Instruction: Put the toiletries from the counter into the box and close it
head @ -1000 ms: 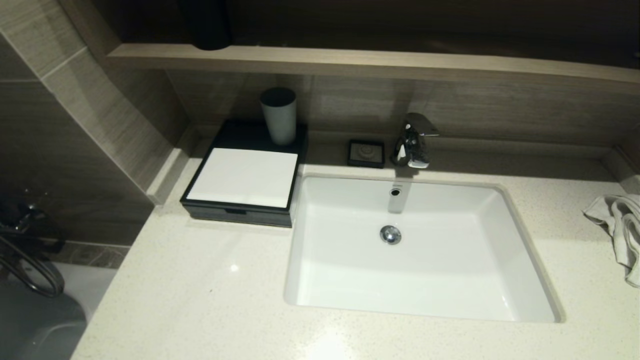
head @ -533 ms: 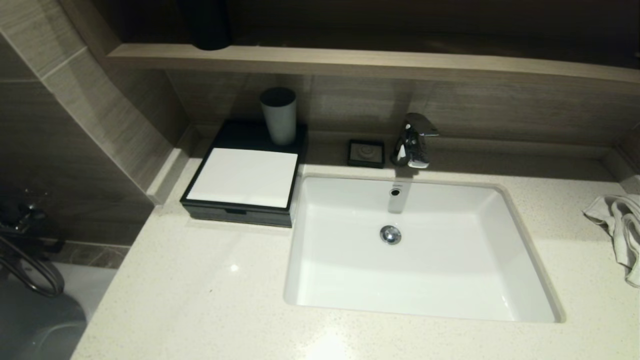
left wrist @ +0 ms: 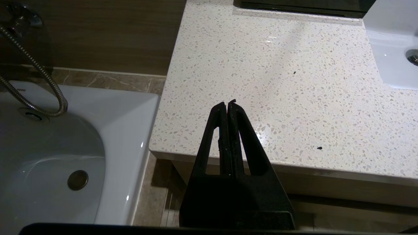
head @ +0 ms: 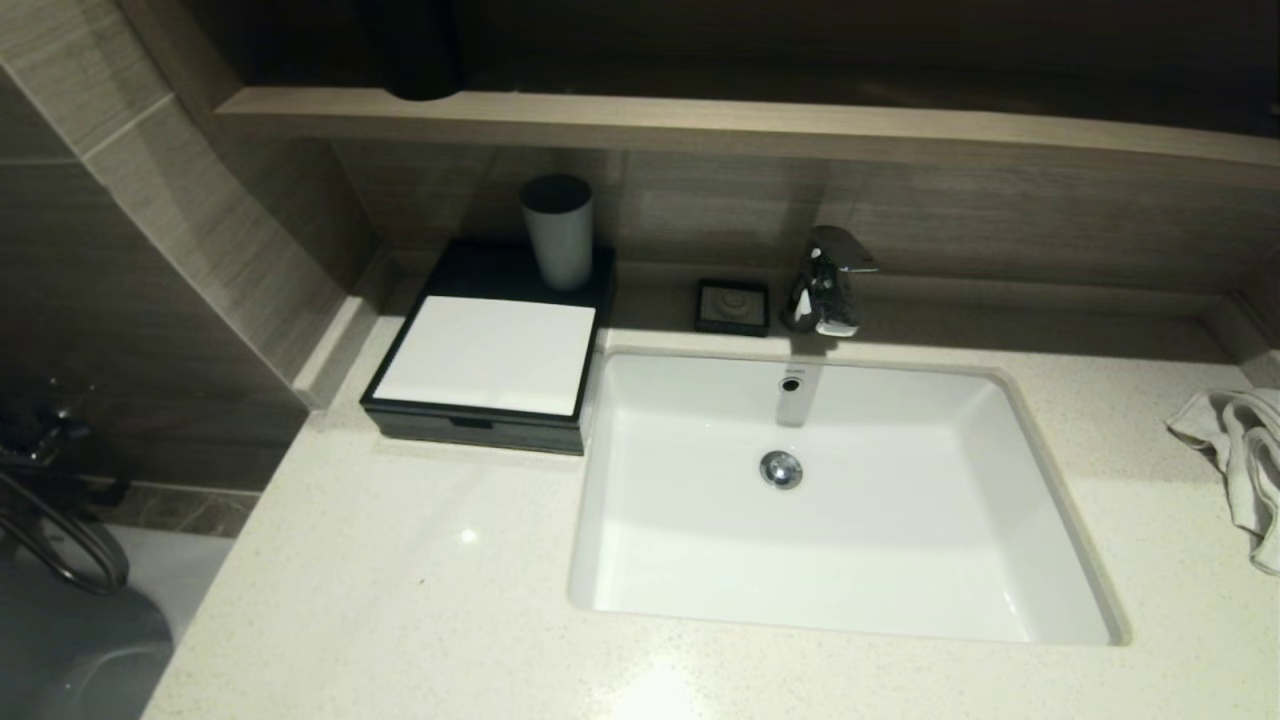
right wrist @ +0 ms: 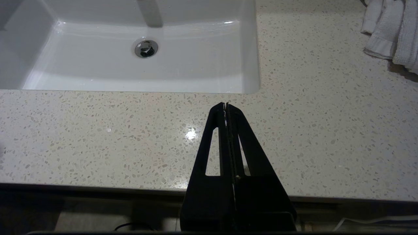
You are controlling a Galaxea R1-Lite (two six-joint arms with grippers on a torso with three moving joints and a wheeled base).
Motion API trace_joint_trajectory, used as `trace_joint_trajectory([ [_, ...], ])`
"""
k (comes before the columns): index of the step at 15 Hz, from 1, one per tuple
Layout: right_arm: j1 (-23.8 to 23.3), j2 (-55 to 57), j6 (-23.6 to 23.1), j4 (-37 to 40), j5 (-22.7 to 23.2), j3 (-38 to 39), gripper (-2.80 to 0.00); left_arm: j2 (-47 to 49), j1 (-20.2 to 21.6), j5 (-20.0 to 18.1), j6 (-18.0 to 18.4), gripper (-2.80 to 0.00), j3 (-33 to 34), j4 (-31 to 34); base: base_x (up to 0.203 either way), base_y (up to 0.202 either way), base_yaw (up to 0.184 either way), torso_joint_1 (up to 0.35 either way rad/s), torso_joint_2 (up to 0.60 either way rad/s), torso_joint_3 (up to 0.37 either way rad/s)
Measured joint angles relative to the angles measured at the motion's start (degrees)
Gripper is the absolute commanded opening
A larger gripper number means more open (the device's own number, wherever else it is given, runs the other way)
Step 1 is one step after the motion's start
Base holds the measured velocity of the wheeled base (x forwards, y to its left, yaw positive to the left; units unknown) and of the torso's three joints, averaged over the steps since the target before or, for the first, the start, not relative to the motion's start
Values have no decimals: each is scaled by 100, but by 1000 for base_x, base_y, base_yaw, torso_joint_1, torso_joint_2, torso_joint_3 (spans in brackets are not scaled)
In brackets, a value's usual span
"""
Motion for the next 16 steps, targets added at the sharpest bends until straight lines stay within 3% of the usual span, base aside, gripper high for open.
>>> trace_joint_trajectory([
  [16,0,0,2,-2,-2,0,-280,0,6,2,2,-280,0,0,0,0,0,0,0,0],
])
